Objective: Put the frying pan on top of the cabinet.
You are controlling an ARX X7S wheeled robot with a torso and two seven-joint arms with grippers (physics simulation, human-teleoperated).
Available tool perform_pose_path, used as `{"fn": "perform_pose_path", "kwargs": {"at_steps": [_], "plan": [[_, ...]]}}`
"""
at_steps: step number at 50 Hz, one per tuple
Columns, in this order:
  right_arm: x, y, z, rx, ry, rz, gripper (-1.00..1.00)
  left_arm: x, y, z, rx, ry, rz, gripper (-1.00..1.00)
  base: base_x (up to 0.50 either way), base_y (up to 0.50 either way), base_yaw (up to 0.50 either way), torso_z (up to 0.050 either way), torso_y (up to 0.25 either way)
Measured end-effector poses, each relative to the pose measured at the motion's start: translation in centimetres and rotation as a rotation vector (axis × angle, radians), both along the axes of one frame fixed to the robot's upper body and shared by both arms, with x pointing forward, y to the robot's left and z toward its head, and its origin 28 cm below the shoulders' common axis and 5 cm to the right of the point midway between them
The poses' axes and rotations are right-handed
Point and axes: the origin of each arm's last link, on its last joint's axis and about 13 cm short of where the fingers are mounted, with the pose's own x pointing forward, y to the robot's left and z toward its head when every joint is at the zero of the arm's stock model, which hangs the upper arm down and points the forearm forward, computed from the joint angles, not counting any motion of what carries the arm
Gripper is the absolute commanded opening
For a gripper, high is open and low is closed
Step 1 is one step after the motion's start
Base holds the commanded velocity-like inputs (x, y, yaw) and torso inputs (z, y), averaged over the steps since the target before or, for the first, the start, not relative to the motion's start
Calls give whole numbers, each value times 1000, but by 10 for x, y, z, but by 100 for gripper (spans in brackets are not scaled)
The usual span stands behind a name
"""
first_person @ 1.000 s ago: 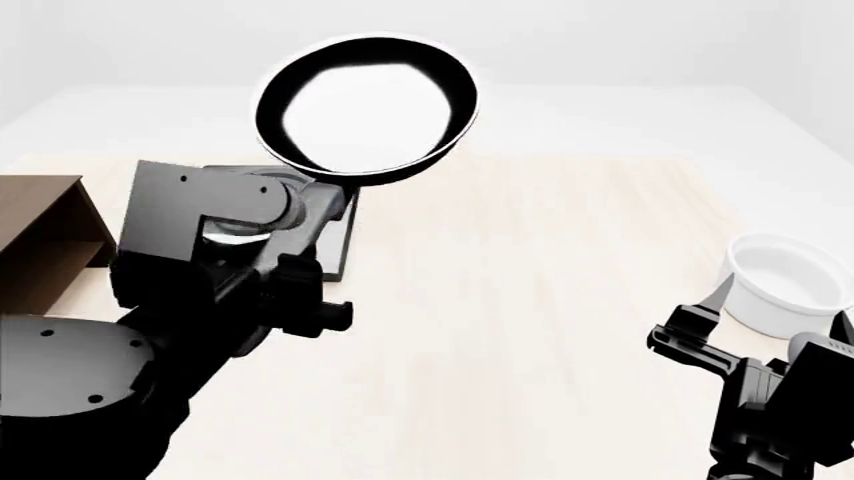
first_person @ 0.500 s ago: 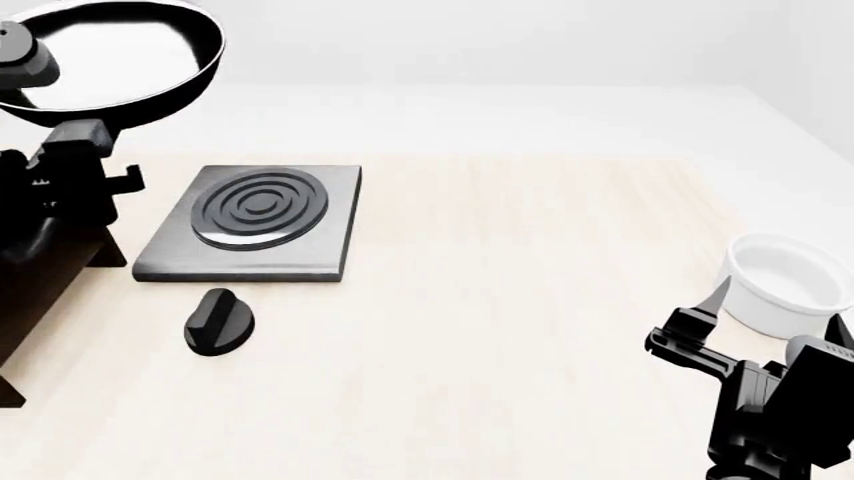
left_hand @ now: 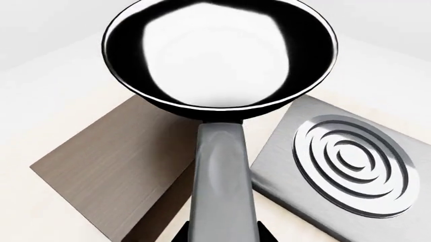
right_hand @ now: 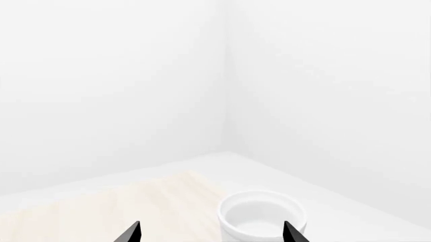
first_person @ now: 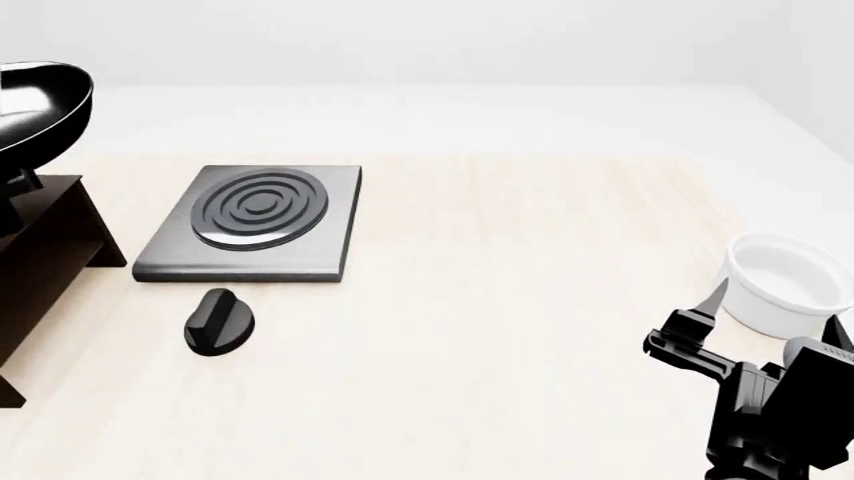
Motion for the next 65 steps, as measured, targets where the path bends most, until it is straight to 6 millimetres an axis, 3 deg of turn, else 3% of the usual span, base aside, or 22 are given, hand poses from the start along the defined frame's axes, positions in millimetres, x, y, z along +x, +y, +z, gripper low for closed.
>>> {"fn": "perform_pose_path", "kwargs": {"at_steps": [13, 29, 61, 62, 65], "plan": [[1, 1, -2, -1, 6, 3, 100, 9, 17, -14, -55, 7, 74, -100, 0, 0, 0, 1, 2], [1, 2, -2, -1, 8, 8, 100, 7, 31, -27, -80, 11, 173, -100, 0, 0, 0, 1, 2], [2, 4, -4, 2, 11, 14, 100, 2, 30, -53, -65, 42, 161, -100, 0, 0, 0, 0, 1], [2, 4, -4, 2, 12, 14, 100, 2, 30, -54, -64, 44, 160, 100, 0, 2, 0, 0, 0], [2, 4, -5, 3, 13, 15, 100, 3, 30, -54, -63, 34, 165, 100, 0, 0, 0, 0, 0]]}}
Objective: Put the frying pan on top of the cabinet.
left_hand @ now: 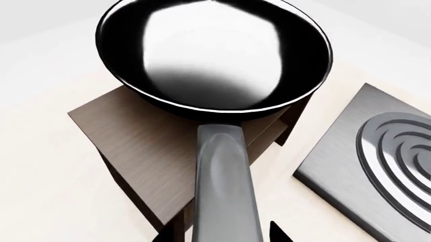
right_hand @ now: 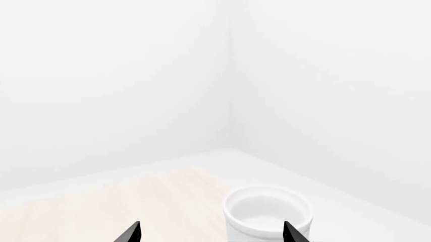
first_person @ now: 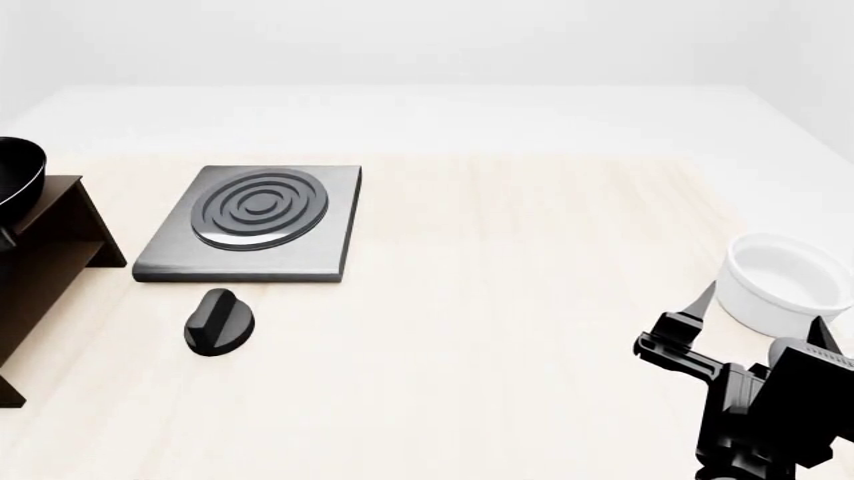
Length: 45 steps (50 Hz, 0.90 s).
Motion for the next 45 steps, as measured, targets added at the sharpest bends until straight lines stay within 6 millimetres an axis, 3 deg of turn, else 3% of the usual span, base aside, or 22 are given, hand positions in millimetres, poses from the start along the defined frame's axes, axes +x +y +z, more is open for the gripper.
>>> {"fn": "perform_pose_path", "kwargs": {"at_steps": [14, 26, 35, 45], "plan": [[0, 1, -2, 1, 5, 5, 100, -3, -8, 21, 105, -134, 1, 100, 0, 0, 0, 0, 0], [1, 2, -2, 0, 6, 10, 100, -18, -33, 53, 212, -282, -75, 100, 0, 0, 0, 0, 0], [1, 3, -2, -3, 9, 17, 100, -32, -68, 58, 271, -385, -244, 100, 0, 0, 0, 0, 0], [1, 4, 1, -10, 9, 27, 100, -50, -120, 42, 297, -490, -518, 100, 0, 0, 0, 0, 0]]}}
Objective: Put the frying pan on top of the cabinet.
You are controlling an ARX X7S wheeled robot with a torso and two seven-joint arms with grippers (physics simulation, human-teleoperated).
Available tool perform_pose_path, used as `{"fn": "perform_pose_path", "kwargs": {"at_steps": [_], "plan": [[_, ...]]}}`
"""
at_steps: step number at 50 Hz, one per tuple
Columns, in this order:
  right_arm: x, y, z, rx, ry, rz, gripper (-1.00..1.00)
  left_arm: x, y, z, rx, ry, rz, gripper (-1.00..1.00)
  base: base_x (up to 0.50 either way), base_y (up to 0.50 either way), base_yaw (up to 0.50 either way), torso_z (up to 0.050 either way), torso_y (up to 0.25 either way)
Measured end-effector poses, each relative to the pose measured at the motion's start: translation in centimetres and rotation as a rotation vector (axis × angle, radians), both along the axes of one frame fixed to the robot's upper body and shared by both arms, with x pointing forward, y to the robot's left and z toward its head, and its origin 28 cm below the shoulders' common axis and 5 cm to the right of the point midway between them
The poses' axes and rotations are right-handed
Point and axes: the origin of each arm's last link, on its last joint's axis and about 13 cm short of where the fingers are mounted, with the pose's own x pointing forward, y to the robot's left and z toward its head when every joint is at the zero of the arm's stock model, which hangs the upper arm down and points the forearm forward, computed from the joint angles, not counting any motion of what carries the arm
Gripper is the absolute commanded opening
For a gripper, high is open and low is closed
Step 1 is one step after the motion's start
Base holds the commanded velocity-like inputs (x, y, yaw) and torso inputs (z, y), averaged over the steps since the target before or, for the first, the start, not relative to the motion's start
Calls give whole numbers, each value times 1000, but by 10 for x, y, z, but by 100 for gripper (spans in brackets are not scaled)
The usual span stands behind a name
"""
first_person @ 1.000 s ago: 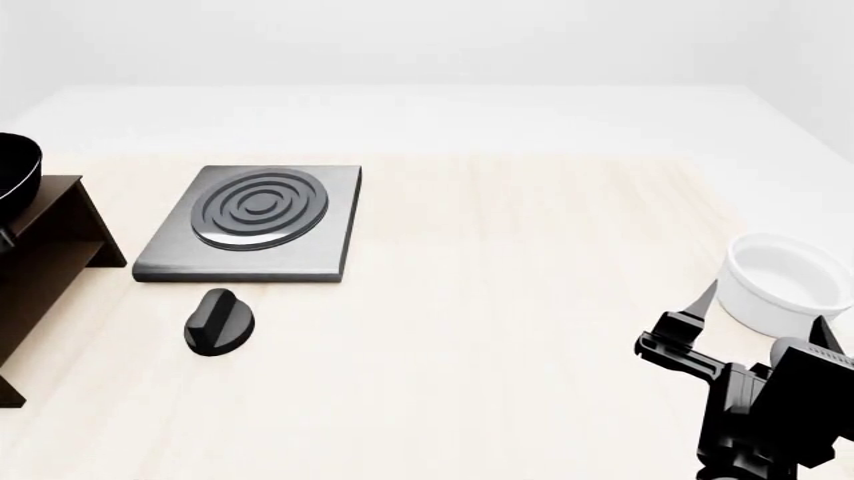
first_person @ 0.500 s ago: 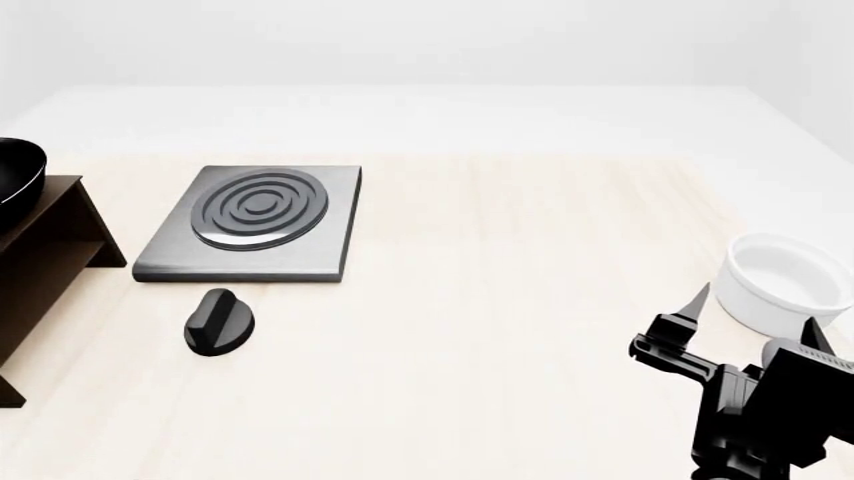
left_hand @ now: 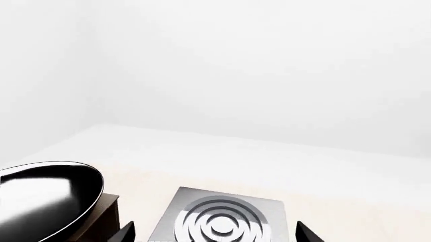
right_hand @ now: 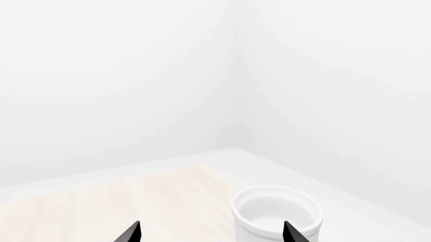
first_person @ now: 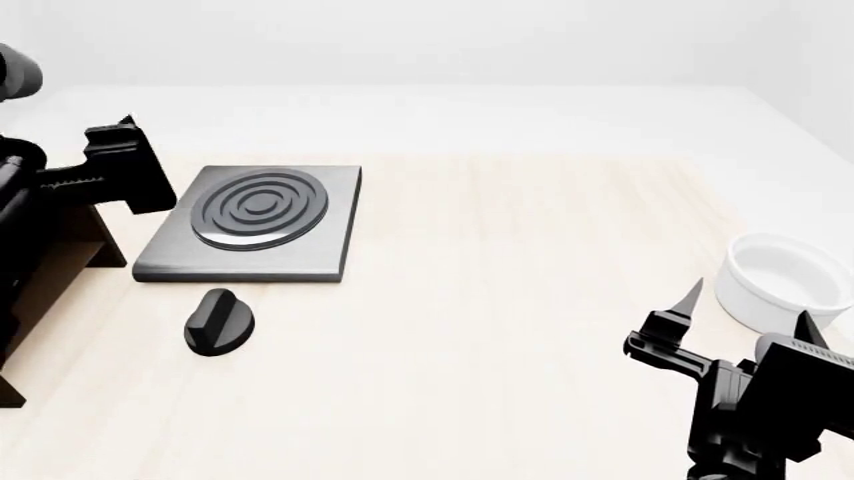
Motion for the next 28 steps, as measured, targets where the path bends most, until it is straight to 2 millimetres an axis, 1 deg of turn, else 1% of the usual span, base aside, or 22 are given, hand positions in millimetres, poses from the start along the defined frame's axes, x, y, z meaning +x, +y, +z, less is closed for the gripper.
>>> {"fn": "perform_pose_path", "kwargs": {"at_steps": [5, 10, 21, 28], "plan": [[0, 1, 2, -5, -1, 6, 100, -5, -17, -11, 12, -9, -93, 100, 0, 0, 0, 0, 0], [0, 2, 5, -14, -3, 16, 100, -7, -27, -19, 15, -17, -154, 100, 0, 0, 0, 0, 0], [1, 9, 15, -58, -23, 73, 100, -8, -39, -30, 21, -28, -224, 100, 0, 0, 0, 0, 0], [4, 18, 30, -108, -57, 142, 100, -6, -44, -36, 27, -30, -245, 100, 0, 0, 0, 0, 0]]}}
